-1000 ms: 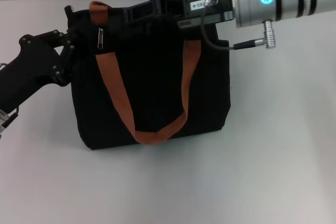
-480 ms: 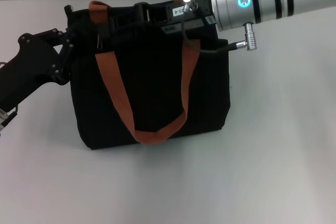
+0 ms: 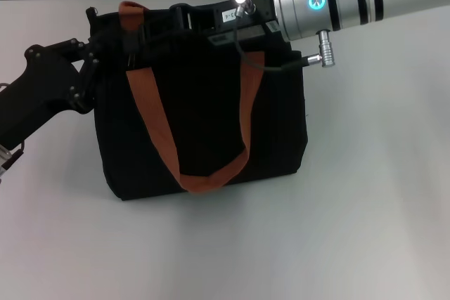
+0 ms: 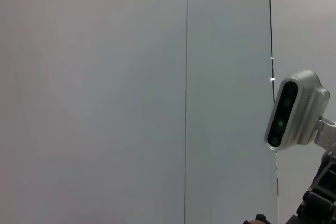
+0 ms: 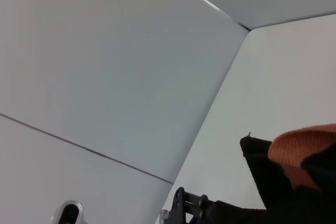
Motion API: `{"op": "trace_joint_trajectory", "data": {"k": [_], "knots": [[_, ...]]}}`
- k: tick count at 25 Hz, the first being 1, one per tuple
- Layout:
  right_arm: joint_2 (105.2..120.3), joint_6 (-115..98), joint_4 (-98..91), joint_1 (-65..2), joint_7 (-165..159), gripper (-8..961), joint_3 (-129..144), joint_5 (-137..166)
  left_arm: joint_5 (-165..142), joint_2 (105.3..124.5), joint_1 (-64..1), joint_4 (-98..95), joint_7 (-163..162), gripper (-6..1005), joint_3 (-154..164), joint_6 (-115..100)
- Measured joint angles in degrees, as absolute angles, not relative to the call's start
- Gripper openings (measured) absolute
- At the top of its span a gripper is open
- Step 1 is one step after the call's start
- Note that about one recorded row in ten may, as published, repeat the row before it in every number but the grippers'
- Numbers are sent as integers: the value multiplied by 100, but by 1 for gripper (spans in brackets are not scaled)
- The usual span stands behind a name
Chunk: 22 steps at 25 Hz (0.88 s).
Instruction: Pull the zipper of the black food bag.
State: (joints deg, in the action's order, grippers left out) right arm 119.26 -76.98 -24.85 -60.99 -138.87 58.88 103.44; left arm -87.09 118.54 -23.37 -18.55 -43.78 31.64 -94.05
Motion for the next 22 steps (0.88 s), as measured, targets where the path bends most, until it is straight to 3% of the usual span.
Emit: {"op": "trace_joint_trajectory", "data": {"k": [22], "knots": [[11948, -7472, -2434, -6198, -13831, 390, 6042, 10330, -8691, 11866, -2623, -1738, -4425, 25, 3175, -9385]]}}
